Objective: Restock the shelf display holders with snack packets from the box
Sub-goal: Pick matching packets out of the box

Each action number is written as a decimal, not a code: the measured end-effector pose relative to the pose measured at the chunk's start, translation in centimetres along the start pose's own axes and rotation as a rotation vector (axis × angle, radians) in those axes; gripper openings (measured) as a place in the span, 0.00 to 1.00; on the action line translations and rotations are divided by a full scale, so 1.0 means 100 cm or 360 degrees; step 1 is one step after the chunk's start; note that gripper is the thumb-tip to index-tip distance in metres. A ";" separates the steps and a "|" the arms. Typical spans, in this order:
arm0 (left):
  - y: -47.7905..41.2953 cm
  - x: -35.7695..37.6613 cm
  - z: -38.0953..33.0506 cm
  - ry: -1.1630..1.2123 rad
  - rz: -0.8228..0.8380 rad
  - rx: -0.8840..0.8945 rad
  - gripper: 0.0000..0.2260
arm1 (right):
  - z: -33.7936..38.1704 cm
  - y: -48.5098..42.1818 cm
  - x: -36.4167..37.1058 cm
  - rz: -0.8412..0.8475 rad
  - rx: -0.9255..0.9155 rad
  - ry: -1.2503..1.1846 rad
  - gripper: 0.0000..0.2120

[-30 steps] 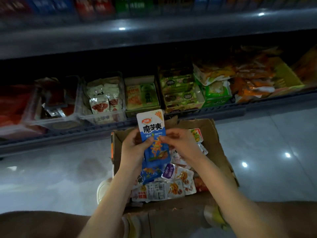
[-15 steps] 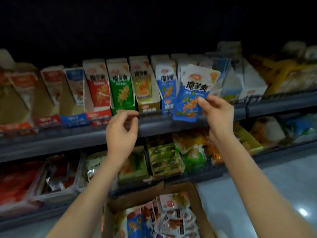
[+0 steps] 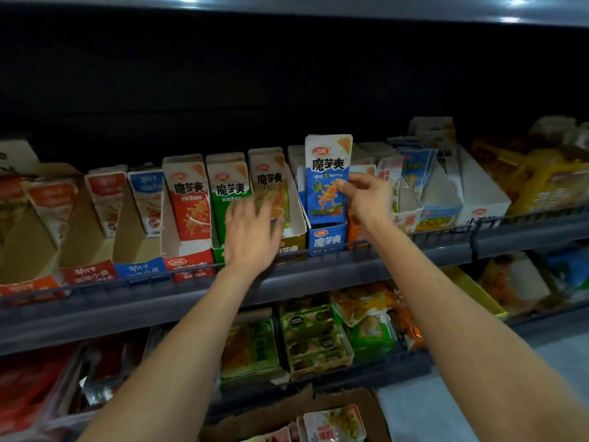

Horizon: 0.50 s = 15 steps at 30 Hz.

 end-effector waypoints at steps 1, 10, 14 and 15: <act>-0.001 0.002 0.001 -0.0001 0.0017 0.0001 0.18 | -0.002 -0.001 0.002 0.0004 -0.0012 0.0055 0.04; 0.004 0.007 0.002 0.0043 0.0028 0.0043 0.21 | -0.010 0.013 0.005 -0.0066 -0.0394 0.0769 0.08; 0.004 0.006 0.001 0.0045 0.0021 0.0042 0.21 | 0.004 0.011 0.005 -0.0329 -0.0640 0.1198 0.13; 0.004 0.005 0.001 0.0048 0.0016 0.0045 0.21 | 0.003 0.008 0.006 -0.0334 -0.0602 0.1224 0.13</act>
Point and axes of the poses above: each hand's wrist, its own y-axis away from the middle knuckle, its own x-axis out of the palm, z = x × y, the point moved 7 cm from there along -y, towards the middle knuckle, and after that the axes turned 3 degrees about -z, right-handed, at the moved point
